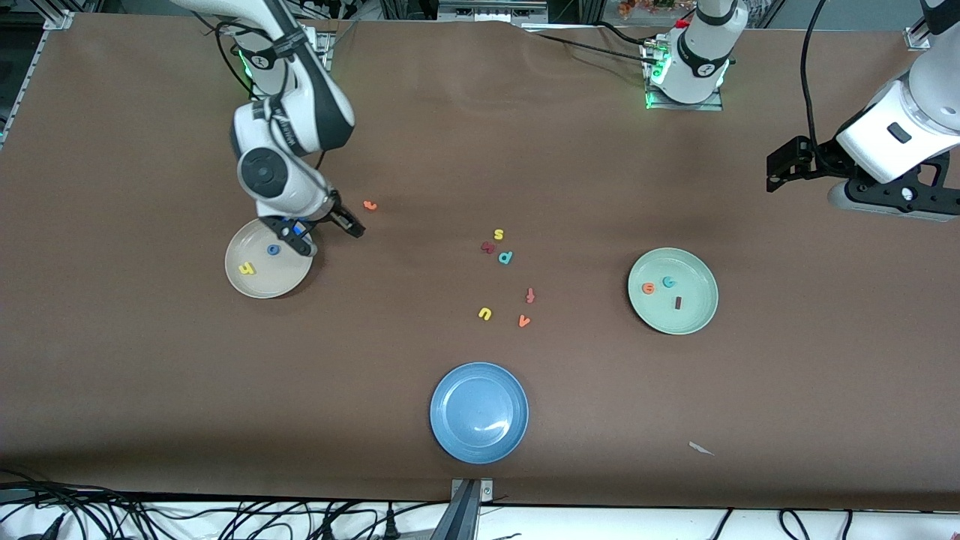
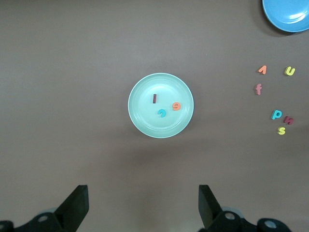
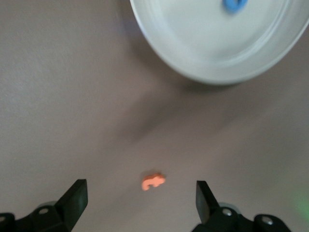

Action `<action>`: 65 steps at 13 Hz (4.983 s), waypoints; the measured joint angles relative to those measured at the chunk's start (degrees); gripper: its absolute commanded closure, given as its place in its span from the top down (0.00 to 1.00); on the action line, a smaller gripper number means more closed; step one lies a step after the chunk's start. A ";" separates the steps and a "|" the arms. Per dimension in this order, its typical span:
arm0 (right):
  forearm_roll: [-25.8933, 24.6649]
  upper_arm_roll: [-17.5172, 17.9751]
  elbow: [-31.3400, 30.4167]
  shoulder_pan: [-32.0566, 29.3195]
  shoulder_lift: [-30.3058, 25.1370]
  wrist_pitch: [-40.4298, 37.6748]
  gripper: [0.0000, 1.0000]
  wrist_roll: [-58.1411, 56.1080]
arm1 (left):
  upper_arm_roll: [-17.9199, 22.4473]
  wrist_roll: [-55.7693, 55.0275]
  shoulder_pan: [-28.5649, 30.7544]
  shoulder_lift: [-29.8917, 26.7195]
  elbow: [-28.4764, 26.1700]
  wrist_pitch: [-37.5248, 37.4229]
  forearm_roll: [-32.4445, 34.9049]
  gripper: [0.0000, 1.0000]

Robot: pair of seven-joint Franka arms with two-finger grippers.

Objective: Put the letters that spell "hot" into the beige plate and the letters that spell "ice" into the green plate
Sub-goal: 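Move the right gripper to the orange letter and grasp it, then carry the orange letter onto the beige plate and open the right gripper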

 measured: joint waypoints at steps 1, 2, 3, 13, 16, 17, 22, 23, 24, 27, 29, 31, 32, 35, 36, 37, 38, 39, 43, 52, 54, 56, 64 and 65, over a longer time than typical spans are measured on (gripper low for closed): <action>0.00 1.68 -1.88 0.09 -0.09 3.06 0.99 3.59 | -0.01 -0.11 0.00 0.00 0.00 -0.63 0.00 1.00; 0.00 2.65 -3.51 0.20 -0.12 5.30 0.99 6.16 | 0.00 -0.19 0.00 0.00 0.00 -0.94 0.00 1.00; 0.00 2.95 -5.04 0.19 -0.12 6.99 0.98 7.48 | 0.01 -0.24 0.01 -0.01 0.00 -1.06 0.00 1.00; 0.00 5.90 -15.10 0.08 0.01 22.12 0.76 16.03 | -0.04 -2.96 0.73 -4.02 -4.82 0.28 -1.41 1.00; 0.00 5.89 -15.23 0.07 0.37 22.99 0.75 16.10 | 0.04 -2.94 2.92 -5.50 -6.92 1.75 -3.33 1.00; 0.00 5.89 -15.29 0.07 0.65 23.59 0.72 16.11 | 0.12 -2.94 3.23 -5.54 -7.01 1.79 -3.49 1.00; 0.00 5.90 -15.35 0.08 1.88 24.58 0.51 16.12 | -0.04 -2.94 3.38 -5.54 -7.10 1.92 -3.52 1.00; 0.00 5.90 -15.34 0.07 1.88 24.91 0.51 16.12 | -0.11 -2.94 3.38 -5.54 -7.14 1.92 -3.52 1.00; 0.00 5.92 -15.34 0.07 1.89 24.92 0.48 16.12 | -0.13 -2.94 3.38 -5.54 -7.16 1.92 -3.52 1.00; 0.00 5.98 -15.34 0.08 1.90 25.05 0.42 16.11 | -0.14 -2.94 3.38 -5.55 -7.16 1.98 -3.52 1.00; 0.00 6.26 -15.32 0.09 1.91 25.19 0.32 16.08 | -0.14 -2.94 3.38 -5.56 -7.16 2.04 -3.52 1.00; -0.01 6.53 -15.28 0.09 1.87 25.51 0.29 15.87 | -0.14 -2.94 3.38 -5.58 -7.16 2.08 -3.52 1.00; -0.01 6.52 -15.28 0.08 1.87 25.51 0.26 15.41 | -0.14 -2.94 3.38 -5.58 -7.16 2.08 -3.52 1.00; -0.01 6.64 -15.26 0.09 1.86 25.51 0.08 14.51 | -0.15 -2.94 3.38 -5.58 -7.16 2.08 -3.52 1.00; -0.01 6.74 -15.26 0.10 1.87 25.49 0.04 14.47 | -0.16 -2.94 3.38 -5.58 -7.16 2.08 -3.52 1.00; -0.01 6.82 -15.27 0.11 1.86 25.46 0.02 14.45 | -0.17 -2.94 3.38 -5.58 -7.16 2.08 -3.52 1.00; -0.01 6.83 -15.27 0.11 1.85 25.45 0.02 14.31 | -0.17 -2.94 3.38 -5.58 -7.16 2.08 -3.52 1.00; -0.01 6.84 -15.26 0.11 1.83 25.39 0.02 14.16 | -0.19 -2.94 3.38 -5.58 -7.16 2.08 -3.52 1.00; -0.01 6.85 -14.26 0.11 1.38 22.02 0.00 13.43 | -0.46 -2.94 3.25 -5.57 -7.21 2.08 -3.52 1.00; -4.65 -5.82 -1.48 -0.14 -3.91 -5.70 0.00 -4.07 | -0.46 -2.94 3.23 -5.57 -7.28 2.08 -3.52 1.00; -5.17 -10.45 -0.37 -0.68 -3.43 -6.71 0.00 -13.02 | -0.45 -2.94 3.23 -5.57 -7.29 2.08 -3.52 1.00; -5.40 -13.01 -0.40 -1.16 -1.41 -5.59 0.00 -18.76 | -0.45 -2.94 3.23 -5.57 -7.30 2.08 -3.52 1.00; -5.46 -12.92 2.45 -0.63 6.14 1.62 0.78 -23.94 | -0.46 -2.94 3.23 -5.57 -7.35 2.08 -3.52 1.00; -5.49 -13.17 3.79 -0.61 6.04 0.46 0.78 -25.07 | -0.46 -2.94 3.23 -5.57 -7.36 2.08 -3.52 1.00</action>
